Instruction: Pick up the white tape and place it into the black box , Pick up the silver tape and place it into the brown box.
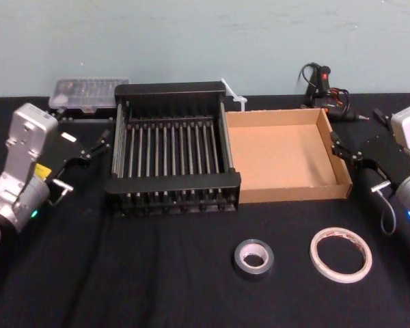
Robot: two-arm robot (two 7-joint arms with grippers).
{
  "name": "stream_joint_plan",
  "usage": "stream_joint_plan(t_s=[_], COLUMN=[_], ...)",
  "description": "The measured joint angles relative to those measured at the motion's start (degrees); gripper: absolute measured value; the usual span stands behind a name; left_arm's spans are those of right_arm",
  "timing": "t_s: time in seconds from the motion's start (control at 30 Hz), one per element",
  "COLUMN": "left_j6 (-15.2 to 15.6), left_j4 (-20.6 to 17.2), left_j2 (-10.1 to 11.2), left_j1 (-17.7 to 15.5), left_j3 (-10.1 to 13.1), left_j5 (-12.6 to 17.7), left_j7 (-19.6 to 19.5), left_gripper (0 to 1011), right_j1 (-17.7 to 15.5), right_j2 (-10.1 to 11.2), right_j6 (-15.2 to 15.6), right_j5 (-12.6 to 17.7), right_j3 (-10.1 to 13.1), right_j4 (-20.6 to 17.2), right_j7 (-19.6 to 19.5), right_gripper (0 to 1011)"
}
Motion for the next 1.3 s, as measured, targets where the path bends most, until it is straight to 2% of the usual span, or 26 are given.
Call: stream_joint_plan(t_s=[1.3], left_j6=[0.0], left_j4=[0.0], left_j2=[0.0], left_j1=[0.0], left_j3=[0.0], left_j5=[0.0], left_j7=[0.0], left_gripper=[1001], right_j1=[0.0], right_j2=[0.0], right_j6=[0.0], right_j5=[0.0], right_j3=[0.0], right_j4=[0.0], right_j7=[0.0], right_gripper=[1000])
